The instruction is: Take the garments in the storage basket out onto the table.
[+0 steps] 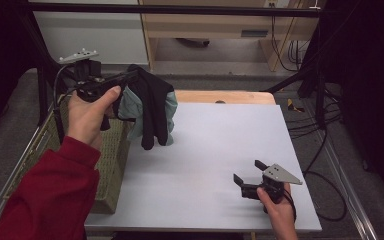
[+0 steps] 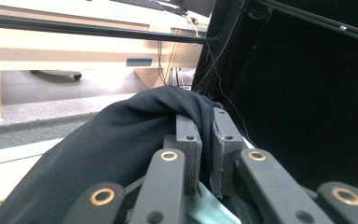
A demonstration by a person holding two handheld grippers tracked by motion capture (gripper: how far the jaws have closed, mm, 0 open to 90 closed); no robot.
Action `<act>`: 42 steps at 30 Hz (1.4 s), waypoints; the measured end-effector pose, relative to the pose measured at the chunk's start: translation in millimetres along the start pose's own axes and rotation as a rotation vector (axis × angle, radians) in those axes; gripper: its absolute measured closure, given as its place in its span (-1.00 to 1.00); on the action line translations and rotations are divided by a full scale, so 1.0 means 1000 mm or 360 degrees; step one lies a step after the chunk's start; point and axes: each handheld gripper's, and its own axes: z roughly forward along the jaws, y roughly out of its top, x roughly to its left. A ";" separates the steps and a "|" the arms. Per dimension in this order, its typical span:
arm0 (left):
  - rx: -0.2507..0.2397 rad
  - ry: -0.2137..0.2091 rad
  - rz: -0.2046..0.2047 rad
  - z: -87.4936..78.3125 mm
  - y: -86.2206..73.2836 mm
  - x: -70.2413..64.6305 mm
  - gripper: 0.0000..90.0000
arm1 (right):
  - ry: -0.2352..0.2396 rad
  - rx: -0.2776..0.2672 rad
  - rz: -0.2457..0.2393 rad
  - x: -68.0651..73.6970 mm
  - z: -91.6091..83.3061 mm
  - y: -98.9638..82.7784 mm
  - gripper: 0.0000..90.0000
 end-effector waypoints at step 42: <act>0.0210 -0.0167 -0.0001 0.085 -0.052 -0.034 0.86 | 0.0023 0.0014 -0.0002 0.003 0.000 0.000 -0.90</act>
